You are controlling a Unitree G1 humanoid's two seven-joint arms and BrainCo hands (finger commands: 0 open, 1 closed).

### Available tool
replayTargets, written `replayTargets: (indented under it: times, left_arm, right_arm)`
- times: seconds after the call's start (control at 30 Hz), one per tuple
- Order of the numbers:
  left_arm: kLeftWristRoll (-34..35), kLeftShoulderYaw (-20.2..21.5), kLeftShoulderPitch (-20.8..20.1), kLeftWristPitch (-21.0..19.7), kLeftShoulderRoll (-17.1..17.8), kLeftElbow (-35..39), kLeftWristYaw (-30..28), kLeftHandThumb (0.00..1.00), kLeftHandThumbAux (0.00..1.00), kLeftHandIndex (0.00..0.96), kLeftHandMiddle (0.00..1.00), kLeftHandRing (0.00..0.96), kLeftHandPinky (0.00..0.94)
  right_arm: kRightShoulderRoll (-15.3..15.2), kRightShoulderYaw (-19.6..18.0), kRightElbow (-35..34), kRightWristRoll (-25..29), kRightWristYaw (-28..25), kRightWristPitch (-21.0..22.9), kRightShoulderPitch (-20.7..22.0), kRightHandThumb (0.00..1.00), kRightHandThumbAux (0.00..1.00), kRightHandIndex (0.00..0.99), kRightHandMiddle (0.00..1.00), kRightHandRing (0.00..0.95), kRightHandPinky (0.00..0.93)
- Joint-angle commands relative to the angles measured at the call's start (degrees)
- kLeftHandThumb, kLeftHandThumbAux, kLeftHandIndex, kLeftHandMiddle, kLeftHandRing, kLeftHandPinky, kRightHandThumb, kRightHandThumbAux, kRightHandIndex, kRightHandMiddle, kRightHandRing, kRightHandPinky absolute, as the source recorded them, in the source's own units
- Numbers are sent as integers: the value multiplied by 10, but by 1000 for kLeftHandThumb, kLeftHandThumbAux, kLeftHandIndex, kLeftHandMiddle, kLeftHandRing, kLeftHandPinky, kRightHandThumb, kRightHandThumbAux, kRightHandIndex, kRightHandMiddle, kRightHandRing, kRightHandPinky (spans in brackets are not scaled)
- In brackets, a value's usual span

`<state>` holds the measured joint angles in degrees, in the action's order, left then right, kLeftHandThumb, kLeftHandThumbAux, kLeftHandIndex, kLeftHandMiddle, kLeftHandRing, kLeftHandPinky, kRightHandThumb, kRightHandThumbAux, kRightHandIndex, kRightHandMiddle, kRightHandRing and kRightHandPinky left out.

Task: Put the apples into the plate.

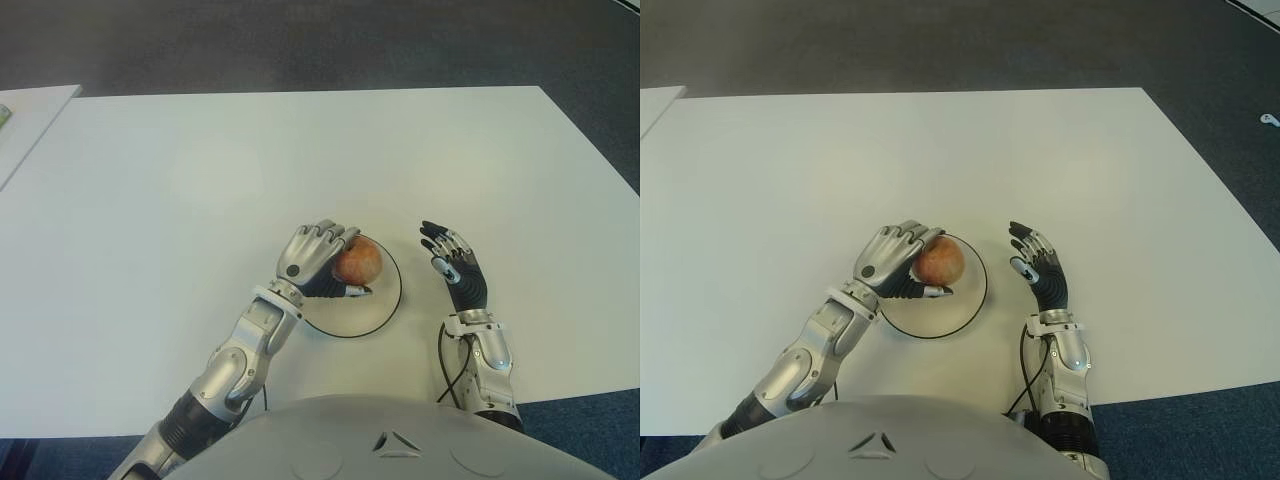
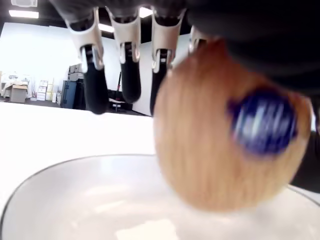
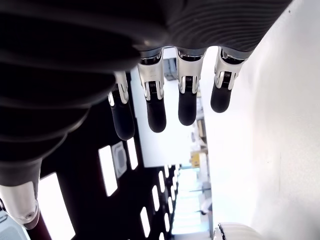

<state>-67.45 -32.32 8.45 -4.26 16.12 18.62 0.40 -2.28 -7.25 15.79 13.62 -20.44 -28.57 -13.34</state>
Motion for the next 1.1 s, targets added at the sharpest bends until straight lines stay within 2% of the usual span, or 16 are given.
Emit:
replayTargets:
  times: [0.03, 0.37, 0.77, 1.1]
  left_arm:
    - [7, 4, 12, -6, -4, 10, -19, 101, 308, 0, 0, 0, 0]
    - [7, 5, 21, -9, -10, 26, -37, 98, 296, 0, 0, 0, 0]
    - [1, 4, 27, -16, -13, 37, -47, 96, 302, 0, 0, 0, 0]
    - [3, 8, 32, -20, -16, 39, -39, 100, 321, 0, 0, 0, 0]
  right_arm:
    - [9, 6, 65, -6, 8, 45, -40, 223, 574, 238, 201, 150, 160]
    - [3, 9, 63, -13, 13, 50, -41, 215, 567, 229, 203, 152, 163]
    - [-3, 12, 64, -17, 16, 41, -41, 204, 556, 235, 206, 138, 123]
    - [-6, 11, 67, -6, 8, 45, -39, 211, 551, 238, 203, 149, 163]
